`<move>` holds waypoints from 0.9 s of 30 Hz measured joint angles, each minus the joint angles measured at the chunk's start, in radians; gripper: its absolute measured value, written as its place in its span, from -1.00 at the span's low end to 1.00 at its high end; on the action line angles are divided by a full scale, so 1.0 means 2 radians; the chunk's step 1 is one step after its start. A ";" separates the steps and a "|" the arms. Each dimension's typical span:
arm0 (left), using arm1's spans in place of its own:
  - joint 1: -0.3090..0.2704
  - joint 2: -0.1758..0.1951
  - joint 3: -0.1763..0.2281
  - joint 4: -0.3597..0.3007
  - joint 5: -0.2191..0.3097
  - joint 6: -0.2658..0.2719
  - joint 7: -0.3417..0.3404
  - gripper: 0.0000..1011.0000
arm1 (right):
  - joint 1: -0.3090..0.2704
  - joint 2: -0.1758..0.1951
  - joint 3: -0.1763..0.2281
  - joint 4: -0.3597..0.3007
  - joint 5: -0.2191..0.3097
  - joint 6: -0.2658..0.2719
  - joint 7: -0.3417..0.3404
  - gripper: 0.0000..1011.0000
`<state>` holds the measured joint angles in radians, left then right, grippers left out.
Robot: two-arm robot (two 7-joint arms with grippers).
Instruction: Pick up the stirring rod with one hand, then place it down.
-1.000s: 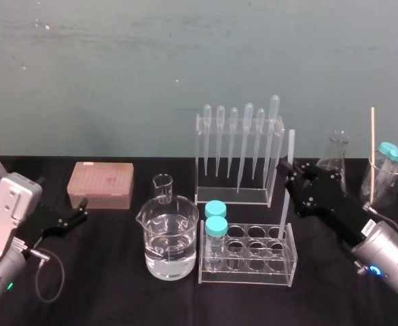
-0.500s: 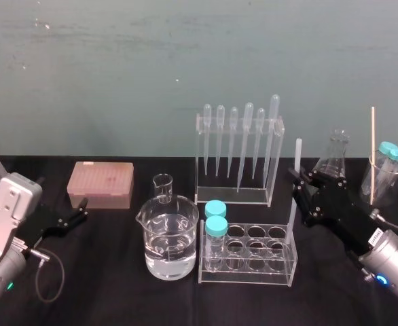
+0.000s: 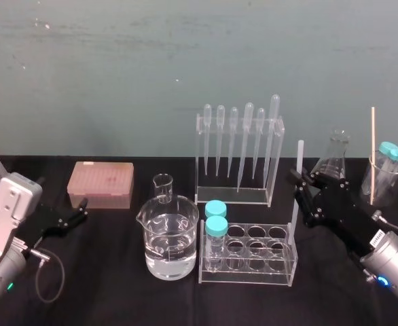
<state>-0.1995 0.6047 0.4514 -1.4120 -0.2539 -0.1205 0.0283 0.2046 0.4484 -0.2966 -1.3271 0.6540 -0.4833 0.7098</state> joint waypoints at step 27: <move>0.000 0.000 0.000 0.000 0.000 0.000 0.000 0.98 | 0.001 0.001 -0.002 0.000 0.002 0.001 0.000 -0.86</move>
<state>-0.1995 0.6047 0.4514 -1.4120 -0.2539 -0.1205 0.0283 0.2068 0.4498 -0.2997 -1.3271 0.6582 -0.4804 0.7105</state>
